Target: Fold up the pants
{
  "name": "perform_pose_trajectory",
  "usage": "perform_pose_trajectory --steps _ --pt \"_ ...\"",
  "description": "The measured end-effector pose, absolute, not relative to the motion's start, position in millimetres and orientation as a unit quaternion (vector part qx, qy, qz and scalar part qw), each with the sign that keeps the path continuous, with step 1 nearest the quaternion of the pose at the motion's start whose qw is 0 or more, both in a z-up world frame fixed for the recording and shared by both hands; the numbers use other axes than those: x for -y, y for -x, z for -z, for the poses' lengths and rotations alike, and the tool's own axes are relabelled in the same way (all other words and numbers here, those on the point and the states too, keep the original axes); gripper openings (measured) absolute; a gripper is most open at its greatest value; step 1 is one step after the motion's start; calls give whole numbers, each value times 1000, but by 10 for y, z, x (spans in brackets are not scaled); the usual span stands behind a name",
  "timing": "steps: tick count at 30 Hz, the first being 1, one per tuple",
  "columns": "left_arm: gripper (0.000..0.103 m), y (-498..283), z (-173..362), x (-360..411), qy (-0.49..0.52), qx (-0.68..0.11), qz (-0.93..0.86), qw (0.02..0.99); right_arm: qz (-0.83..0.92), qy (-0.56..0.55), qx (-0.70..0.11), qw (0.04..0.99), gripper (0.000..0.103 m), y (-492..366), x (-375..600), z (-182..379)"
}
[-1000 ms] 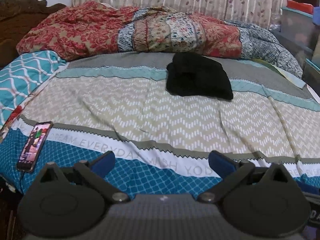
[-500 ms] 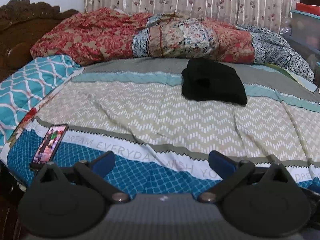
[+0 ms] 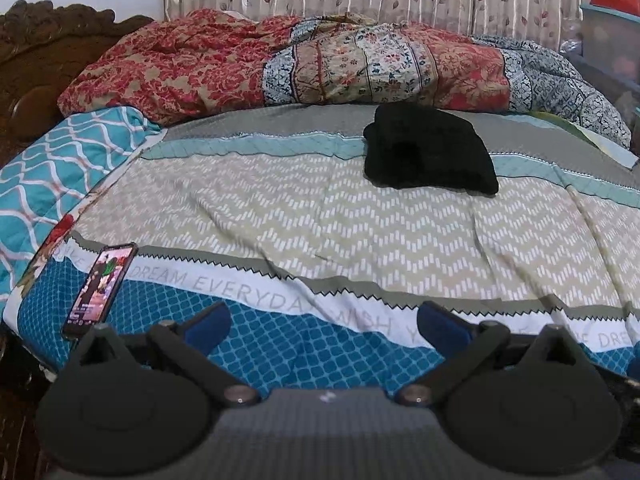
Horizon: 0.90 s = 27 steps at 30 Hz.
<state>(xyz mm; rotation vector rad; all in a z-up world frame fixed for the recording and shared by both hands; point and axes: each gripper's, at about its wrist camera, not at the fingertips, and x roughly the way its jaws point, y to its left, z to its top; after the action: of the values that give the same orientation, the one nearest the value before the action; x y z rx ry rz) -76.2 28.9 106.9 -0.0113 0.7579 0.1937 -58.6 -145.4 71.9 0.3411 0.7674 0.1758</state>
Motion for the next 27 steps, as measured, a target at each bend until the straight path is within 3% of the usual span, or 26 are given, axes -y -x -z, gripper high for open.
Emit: perform_pose_trajectory --steps 27 --pt "103 696 -1043 -293 -8 -371 -101 923 -71 -187 -394 897 103 562 1453 -633"
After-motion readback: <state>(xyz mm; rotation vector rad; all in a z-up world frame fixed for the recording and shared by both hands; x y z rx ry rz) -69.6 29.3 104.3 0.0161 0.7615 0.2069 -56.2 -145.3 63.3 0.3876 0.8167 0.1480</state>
